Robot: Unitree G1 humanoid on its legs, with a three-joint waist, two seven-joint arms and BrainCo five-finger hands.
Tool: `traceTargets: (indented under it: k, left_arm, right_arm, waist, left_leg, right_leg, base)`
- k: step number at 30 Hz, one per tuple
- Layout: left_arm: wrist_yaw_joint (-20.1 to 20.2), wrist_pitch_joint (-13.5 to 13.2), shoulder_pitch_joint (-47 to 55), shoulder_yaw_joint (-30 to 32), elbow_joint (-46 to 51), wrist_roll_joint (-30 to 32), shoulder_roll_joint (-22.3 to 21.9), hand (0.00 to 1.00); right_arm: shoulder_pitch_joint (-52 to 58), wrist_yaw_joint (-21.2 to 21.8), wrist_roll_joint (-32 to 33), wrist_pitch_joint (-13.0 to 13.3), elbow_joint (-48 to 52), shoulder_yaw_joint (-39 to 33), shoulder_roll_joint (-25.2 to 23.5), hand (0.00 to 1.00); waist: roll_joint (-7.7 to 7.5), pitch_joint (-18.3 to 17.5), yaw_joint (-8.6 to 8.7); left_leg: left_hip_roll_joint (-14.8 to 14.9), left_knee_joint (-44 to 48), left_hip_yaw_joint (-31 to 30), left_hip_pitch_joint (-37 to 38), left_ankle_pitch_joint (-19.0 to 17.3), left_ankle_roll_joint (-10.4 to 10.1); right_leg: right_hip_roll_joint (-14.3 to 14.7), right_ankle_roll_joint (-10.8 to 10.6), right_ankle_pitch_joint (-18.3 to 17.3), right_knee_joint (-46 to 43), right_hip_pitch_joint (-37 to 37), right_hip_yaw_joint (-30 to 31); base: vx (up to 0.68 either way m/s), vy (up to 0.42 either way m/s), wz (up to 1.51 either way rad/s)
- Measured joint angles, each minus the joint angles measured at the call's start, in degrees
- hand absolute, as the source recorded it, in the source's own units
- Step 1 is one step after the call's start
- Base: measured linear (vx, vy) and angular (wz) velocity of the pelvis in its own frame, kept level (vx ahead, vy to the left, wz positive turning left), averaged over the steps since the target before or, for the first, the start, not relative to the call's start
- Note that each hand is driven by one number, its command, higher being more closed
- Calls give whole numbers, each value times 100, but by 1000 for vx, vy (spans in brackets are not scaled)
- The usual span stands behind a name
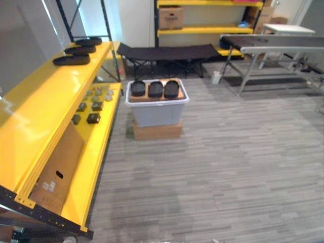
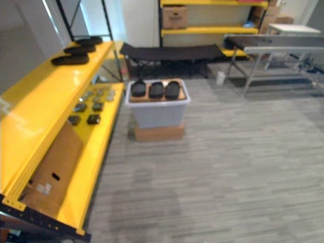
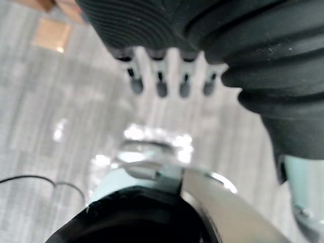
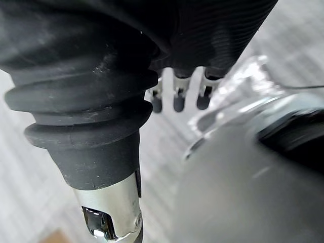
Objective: Walk over and take plastic housings, then place them on the shelf
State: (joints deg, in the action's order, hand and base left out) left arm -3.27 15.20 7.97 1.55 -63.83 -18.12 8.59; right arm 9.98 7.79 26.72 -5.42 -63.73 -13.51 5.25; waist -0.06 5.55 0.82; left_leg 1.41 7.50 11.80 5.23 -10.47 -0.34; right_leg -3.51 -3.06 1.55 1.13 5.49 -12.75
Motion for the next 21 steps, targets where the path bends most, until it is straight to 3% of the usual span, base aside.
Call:
traceTargets:
  k: [4,14,21]
  left_arm:
    - [-6,0,-94,2,-80,-3,-6,0]
    - [103,-5,-131,-6,-84,2,35,0]
    - [-8,5,-126,-11,-84,-1,26,0]
  right_arm:
    - [-2,120,167,-62,-91,-100,-14,0]
    - [-241,222,179,-146,-91,-126,-67,0]
    - [-253,221,179,-198,-85,-173,-79,0]
  waist:
    - [7,68,-1]
    - [-51,178,0]
    - [-63,199,-4]
  left_leg:
    - [-112,-388,-6,412,111,-43]
    - [-121,-667,14,589,201,-165]
    - [-146,-1015,47,751,459,-125]
  right_leg:
    - [-53,-35,24,191,339,-125]
    - [-40,-161,51,244,391,-148]
    - [-32,-141,3,246,396,-169]
  base:
    - [135,81,9]
    - [12,11,0]
    - [-83,-37,0]
